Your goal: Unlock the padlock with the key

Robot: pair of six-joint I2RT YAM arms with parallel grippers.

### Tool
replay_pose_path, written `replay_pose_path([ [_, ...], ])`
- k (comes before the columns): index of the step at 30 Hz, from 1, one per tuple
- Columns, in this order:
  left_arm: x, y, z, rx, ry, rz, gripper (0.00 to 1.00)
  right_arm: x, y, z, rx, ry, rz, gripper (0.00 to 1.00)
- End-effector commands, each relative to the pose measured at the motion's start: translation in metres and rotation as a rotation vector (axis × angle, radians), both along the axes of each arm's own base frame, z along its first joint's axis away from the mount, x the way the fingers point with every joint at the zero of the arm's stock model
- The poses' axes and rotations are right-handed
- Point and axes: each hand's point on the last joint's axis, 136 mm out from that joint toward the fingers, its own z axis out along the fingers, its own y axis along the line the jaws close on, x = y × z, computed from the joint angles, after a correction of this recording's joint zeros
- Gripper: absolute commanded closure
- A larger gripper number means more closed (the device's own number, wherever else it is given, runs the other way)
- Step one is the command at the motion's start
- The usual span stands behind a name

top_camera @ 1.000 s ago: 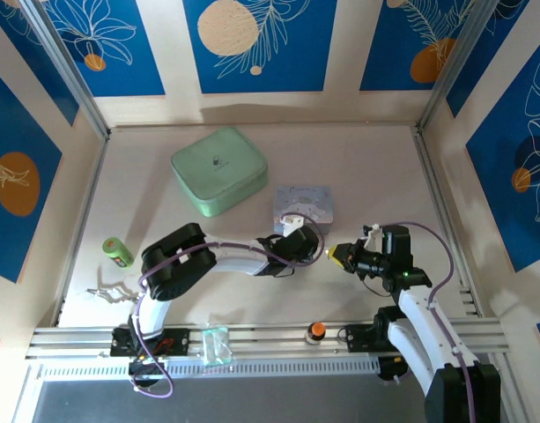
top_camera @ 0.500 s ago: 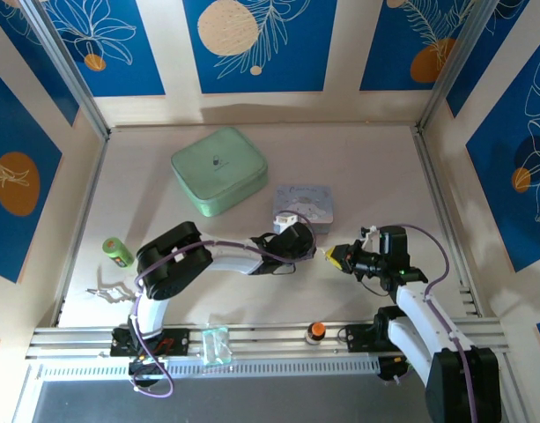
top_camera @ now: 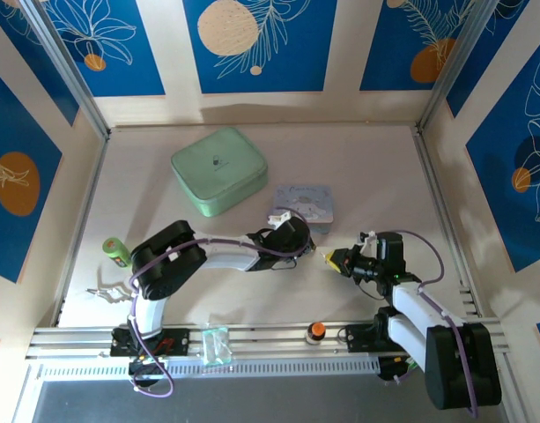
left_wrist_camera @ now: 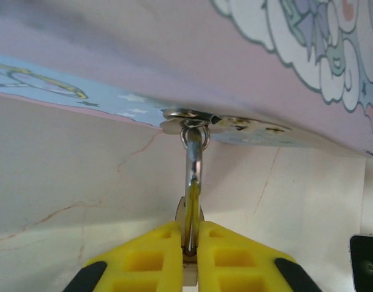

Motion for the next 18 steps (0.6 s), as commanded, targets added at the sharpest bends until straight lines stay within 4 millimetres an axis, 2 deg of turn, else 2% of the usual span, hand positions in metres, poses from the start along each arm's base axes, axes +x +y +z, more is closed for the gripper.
replay_pose_path([
  [1, 0.011, 0.004, 0.002, 0.059, -0.046, 0.003, 0.88, 0.003, -0.005, 0.003, -0.025, -0.027, 0.001, 1.0],
  [3, 0.012, 0.006, -0.004, 0.066, -0.06, 0.002, 0.82, 0.004, -0.007, 0.003, -0.04, -0.021, -0.005, 1.0],
  [7, 0.011, 0.005, -0.013, 0.131, -0.078, -0.033, 0.53, 0.006, -0.008, 0.005, -0.053, -0.022, -0.003, 1.0],
  [9, 0.01, 0.007, -0.015, 0.193, -0.095, -0.047, 0.45, 0.005, -0.008, 0.005, -0.052, -0.023, -0.001, 1.0],
  [12, 0.008, 0.01, -0.022, 0.334, -0.074, -0.101, 0.43, 0.002, -0.009, 0.003, -0.05, -0.014, -0.006, 1.0],
  [14, 0.006, 0.015, -0.028, 0.416, -0.026, -0.102, 0.46, 0.001, -0.011, 0.003, -0.053, -0.005, -0.013, 1.0],
  [18, 0.002, 0.005, -0.033, 0.459, 0.017, -0.15, 0.48, -0.001, -0.015, 0.001, -0.077, 0.007, -0.03, 1.0],
])
